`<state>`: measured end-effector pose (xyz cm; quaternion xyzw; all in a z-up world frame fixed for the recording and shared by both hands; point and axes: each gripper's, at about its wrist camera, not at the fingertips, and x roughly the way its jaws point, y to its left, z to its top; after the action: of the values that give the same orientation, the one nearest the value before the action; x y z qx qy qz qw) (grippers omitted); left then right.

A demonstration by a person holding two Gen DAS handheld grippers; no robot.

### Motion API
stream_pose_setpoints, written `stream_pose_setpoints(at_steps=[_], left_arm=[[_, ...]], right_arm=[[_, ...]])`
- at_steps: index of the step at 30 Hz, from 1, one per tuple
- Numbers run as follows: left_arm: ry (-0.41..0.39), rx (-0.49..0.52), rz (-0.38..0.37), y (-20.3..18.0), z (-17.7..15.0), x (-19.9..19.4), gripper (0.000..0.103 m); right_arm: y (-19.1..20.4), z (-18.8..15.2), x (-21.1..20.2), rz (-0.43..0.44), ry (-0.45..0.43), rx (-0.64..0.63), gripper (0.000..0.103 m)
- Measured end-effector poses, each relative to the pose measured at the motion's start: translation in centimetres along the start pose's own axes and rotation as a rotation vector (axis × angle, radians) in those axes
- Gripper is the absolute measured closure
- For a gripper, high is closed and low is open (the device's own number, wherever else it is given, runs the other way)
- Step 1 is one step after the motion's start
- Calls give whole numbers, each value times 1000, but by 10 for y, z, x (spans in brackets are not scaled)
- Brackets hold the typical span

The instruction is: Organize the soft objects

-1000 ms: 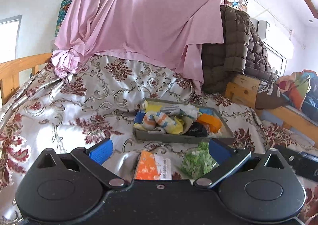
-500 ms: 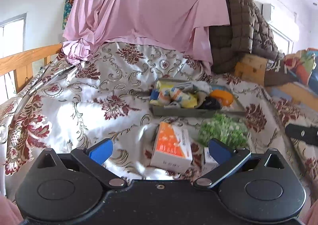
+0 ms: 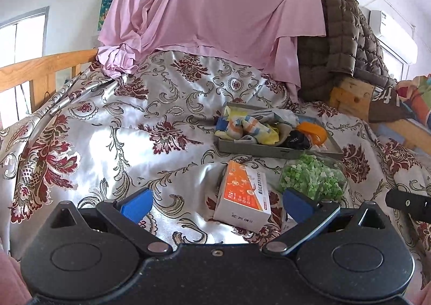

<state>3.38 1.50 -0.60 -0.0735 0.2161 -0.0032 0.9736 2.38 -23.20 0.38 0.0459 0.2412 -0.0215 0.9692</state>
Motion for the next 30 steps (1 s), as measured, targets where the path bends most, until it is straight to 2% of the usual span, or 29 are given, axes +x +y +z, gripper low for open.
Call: stream_pose_setpoints(at_steps=[13, 30], left_arm=[[7, -4, 10, 0, -1, 1, 1], [8, -3, 11, 0, -1, 2, 1]], right_arm=[[5, -1, 4, 10, 35, -38, 0], [6, -1, 5, 10, 38, -44, 0]])
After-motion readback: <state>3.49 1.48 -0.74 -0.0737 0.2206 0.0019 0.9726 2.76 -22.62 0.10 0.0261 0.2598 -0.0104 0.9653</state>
